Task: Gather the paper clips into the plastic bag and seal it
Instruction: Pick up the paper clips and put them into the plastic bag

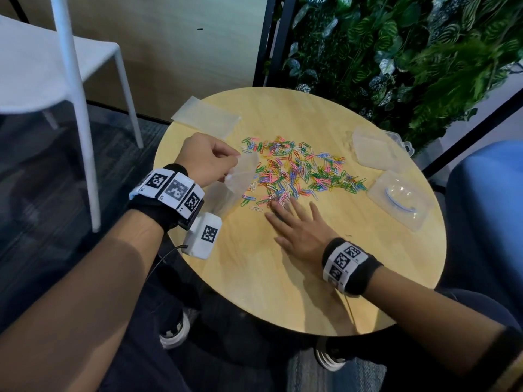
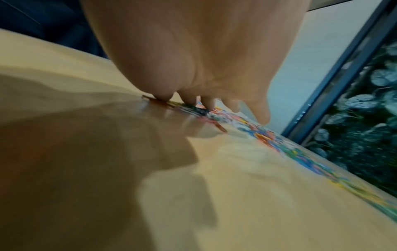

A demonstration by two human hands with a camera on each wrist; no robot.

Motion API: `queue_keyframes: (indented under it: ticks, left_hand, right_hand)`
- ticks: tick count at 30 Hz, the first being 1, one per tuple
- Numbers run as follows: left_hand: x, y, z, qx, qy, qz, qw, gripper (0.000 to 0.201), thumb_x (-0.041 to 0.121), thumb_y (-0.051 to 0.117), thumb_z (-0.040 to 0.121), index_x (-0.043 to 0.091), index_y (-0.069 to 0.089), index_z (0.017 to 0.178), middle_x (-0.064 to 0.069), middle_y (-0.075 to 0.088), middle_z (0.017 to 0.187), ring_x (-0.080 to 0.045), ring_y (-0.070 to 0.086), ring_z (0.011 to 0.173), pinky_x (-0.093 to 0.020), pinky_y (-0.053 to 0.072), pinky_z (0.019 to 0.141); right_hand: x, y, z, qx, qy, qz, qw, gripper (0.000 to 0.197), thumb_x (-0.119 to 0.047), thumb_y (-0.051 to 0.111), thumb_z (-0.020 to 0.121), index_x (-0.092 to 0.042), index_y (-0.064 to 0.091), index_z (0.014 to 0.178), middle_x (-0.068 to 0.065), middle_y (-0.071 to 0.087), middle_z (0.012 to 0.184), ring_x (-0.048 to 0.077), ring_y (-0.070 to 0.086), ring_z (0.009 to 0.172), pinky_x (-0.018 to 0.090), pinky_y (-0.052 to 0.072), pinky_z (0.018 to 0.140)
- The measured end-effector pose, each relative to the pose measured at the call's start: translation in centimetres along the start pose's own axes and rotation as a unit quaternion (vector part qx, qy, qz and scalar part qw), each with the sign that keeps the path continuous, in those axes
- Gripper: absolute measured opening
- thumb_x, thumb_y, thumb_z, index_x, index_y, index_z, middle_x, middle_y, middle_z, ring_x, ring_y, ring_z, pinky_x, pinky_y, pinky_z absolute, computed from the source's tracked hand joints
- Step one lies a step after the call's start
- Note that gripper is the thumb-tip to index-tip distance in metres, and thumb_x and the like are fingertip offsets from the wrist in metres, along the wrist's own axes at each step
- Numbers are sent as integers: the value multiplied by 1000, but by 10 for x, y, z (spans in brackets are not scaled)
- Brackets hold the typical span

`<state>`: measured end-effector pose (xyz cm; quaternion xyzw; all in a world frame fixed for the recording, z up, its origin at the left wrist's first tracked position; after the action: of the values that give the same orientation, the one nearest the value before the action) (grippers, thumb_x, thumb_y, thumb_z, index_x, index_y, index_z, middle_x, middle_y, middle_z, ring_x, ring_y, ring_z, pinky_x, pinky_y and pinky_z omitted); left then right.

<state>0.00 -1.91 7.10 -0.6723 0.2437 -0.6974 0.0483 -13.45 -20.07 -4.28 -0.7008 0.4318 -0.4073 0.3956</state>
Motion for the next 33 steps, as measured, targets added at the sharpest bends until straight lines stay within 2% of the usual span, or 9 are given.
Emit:
queue_keyframes:
  ticks: [5,8,17,20,24,26,30,31,33]
  left_hand:
    - [1,2,-5,-6,-7,-4,1000,17,5,64,87,7,77,97,-7,69,73,-9,61,56,-18,57,55]
    - [1,1,-6,-7,-7,-4,1000,16,4,64,87,8,77,95,-7,70,73,-5,61,51,-16,55,53]
    - [5,16,-10,-36,-8,-14,999,17,3,64,87,11,76,95,-6,69,71,-9,62,56,-16,53,51]
    - [2,22,-11,-43,-13,-12,999,18,3,64,87,8,76,98,-6,69,71,-13,64,56,-18,54,51]
    - [-4,34,-12,-62,-29,-11,998,17,-1,63,87,3,75,98,-9,69,73,-4,60,43,-15,51,47]
    - [-3,40,-13,-70,-32,-10,997,17,-1,63,87,4,75,97,-10,69,74,-5,61,44,-15,51,47]
    - [-3,53,-12,-85,-30,-4,996,14,5,65,88,7,77,96,-12,71,71,-16,66,53,-19,54,51]
    - [-4,55,-12,-84,-30,-6,996,14,6,65,88,7,77,95,-11,71,71,-17,67,54,-21,56,53]
    - [-5,58,-14,-81,-28,-10,996,14,6,63,89,8,77,92,-11,72,70,-20,71,57,-26,60,58]
  right_hand:
    - [10,1,8,11,11,27,999,65,-25,33,100,-19,1,155,8,1,163,38,21,143,46,35,111]
    - [9,-11,5,88,20,49,995,59,1,47,90,-6,35,147,17,39,148,34,49,119,39,49,97]
    - [52,-26,7,123,143,219,957,21,-9,56,91,-10,76,98,6,71,95,24,66,86,33,55,78]
    - [92,-19,-4,153,277,437,842,11,-15,70,85,-11,79,90,2,74,86,18,67,75,23,54,67]
    - [87,-7,-8,139,304,839,429,14,2,68,85,4,70,98,20,72,99,19,72,75,23,59,69]
    - [71,-33,-2,115,246,899,343,17,3,62,88,7,64,105,15,71,93,15,72,76,18,59,66]
    - [46,-77,8,117,179,895,391,15,8,62,86,10,66,101,15,72,90,18,71,76,21,59,75]
    - [44,-82,10,135,182,870,438,14,8,64,85,10,67,99,16,72,89,21,71,76,23,60,75]
    - [50,-91,11,196,201,728,626,10,1,71,82,3,74,91,13,72,83,23,70,74,25,61,71]
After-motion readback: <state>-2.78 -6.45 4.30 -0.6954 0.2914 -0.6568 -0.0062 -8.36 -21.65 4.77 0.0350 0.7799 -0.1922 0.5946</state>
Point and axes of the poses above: each hand's wrist, its own z-axis towards the middle knuckle, its own y-axis out of the palm, x = y × z, the point moved 9 cm from there along z, towards the middle knuckle
